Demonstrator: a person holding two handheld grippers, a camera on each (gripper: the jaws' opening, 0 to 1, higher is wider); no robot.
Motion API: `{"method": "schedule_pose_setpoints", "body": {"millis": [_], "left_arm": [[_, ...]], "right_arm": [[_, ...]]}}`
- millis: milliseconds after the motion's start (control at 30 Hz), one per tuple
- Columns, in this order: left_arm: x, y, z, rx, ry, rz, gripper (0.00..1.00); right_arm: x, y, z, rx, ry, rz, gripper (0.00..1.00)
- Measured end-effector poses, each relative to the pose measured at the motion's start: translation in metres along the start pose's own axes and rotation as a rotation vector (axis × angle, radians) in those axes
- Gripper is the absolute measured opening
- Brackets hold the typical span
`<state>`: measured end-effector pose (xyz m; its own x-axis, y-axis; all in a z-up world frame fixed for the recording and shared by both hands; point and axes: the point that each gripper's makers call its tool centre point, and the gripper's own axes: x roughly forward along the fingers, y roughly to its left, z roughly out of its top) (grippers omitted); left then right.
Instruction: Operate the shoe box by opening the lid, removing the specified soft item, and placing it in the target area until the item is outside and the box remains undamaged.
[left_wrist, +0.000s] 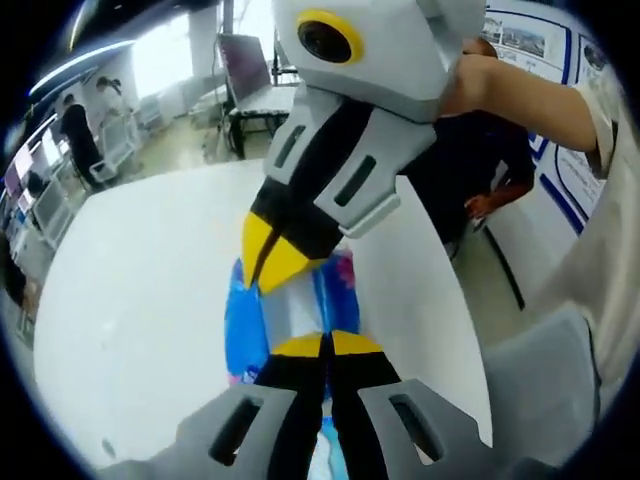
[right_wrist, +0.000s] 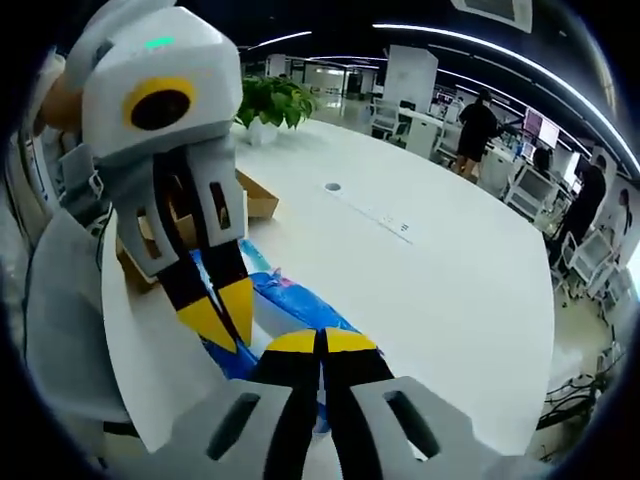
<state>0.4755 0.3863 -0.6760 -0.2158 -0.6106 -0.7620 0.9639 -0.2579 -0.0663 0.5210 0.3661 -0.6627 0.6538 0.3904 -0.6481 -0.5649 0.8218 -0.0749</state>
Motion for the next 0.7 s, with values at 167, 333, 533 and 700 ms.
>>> {"method": "schedule_pose_setpoints", "body": {"millis": [167,333,533,700], "left_arm": [[0.014,0.004,0.004,-0.014,-0.003,-0.017,0.00],[0.026,0.006,0.008,-0.010,-0.008,-0.020,0.00],[0.043,0.009,0.001,-0.019,0.003,-0.035,0.00],[0.055,0.011,-0.005,-0.029,0.008,-0.046,0.00]], "right_arm": [[0.001,-0.011,-0.010,0.009,0.012,-0.007,0.00],[0.004,-0.021,-0.022,0.025,0.026,-0.023,0.00],[0.010,-0.027,-0.033,0.040,0.037,-0.027,0.00],[0.021,-0.029,-0.048,0.049,0.060,-0.021,0.00]]}}
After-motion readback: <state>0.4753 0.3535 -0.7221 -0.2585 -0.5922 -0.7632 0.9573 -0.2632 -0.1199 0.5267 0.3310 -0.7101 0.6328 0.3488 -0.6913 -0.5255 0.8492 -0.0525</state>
